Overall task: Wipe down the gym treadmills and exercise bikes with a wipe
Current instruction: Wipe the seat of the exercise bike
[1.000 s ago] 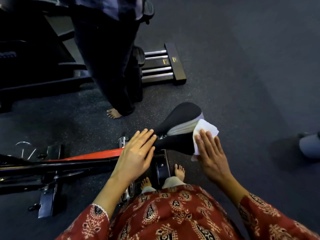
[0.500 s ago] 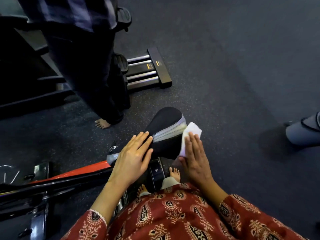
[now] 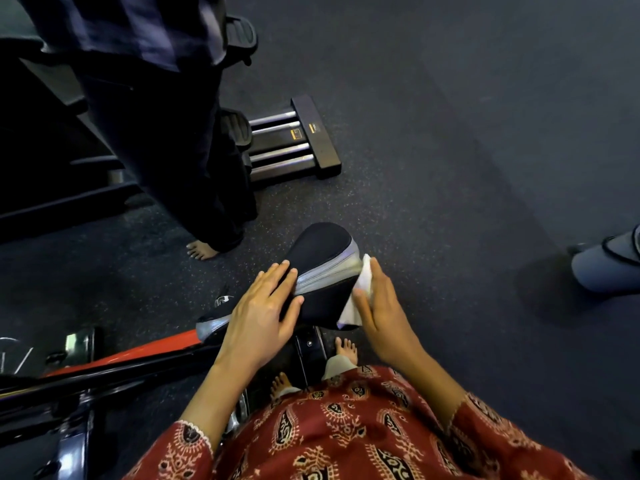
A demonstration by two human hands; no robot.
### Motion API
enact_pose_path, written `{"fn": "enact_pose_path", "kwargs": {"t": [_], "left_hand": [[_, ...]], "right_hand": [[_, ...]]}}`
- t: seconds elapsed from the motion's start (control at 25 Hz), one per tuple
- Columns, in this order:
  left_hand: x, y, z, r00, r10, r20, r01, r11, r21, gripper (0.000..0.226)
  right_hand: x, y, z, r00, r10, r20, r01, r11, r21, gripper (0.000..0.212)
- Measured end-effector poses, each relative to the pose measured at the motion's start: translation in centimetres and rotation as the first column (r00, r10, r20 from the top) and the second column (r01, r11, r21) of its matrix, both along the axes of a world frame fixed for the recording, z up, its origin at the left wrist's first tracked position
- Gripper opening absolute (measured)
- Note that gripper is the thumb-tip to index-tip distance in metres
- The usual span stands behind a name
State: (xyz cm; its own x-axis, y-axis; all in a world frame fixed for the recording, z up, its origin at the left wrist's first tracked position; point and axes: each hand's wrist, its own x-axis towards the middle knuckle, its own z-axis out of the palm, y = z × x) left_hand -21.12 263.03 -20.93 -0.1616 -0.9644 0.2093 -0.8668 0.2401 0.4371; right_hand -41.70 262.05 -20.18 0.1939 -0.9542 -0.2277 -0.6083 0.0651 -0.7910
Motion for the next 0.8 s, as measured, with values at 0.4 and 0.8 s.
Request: {"fn": "enact_pose_path", "kwargs": {"t": [0.4, 0.8], "left_hand": [[-0.2, 0.2, 0.1, 0.994, 0.108, 0.024, -0.109, 0.993, 0.036, 0.052], [0.1, 0.7, 0.2, 0.976, 0.213, 0.034, -0.214, 0.977, 0.017, 0.049]], "right_hand": [[3.4, -5.6, -0.2, 0.746, 0.285, -0.602, -0.551, 0.771, -0.319, 0.062], [4.2, -8.7, 0.0, 0.8, 0.278, -0.532, -0.426, 0.887, -0.177, 0.06]]}}
